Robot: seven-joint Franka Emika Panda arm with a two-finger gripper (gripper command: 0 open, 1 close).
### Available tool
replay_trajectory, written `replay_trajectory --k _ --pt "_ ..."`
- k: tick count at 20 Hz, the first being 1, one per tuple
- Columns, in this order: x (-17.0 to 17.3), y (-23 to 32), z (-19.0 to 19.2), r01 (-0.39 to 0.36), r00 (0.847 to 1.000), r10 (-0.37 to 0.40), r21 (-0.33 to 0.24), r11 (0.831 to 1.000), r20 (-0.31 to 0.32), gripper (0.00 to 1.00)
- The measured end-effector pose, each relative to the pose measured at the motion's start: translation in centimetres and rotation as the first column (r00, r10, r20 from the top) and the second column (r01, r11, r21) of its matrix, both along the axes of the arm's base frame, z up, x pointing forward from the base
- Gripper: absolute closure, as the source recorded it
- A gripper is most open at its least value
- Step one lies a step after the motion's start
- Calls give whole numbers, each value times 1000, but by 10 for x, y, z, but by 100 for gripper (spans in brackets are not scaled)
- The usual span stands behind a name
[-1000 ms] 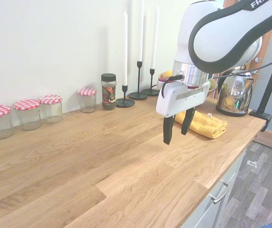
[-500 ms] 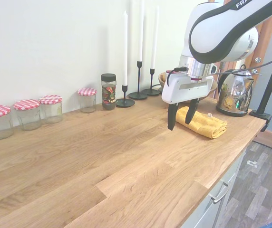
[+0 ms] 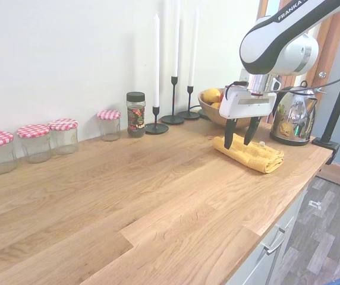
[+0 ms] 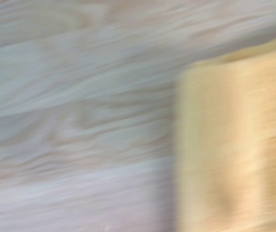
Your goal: Wipe the counter
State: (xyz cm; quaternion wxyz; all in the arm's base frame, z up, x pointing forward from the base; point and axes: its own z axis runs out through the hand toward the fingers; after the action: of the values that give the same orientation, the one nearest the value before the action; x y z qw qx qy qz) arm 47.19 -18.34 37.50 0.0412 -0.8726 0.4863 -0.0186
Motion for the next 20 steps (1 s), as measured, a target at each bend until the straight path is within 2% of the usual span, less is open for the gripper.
replay_trajectory --k 13,20 --pt "-19 -105 1 74 997 -75 53 996 7 0" --pt "-13 -104 -13 64 998 -63 59 996 -16 0"
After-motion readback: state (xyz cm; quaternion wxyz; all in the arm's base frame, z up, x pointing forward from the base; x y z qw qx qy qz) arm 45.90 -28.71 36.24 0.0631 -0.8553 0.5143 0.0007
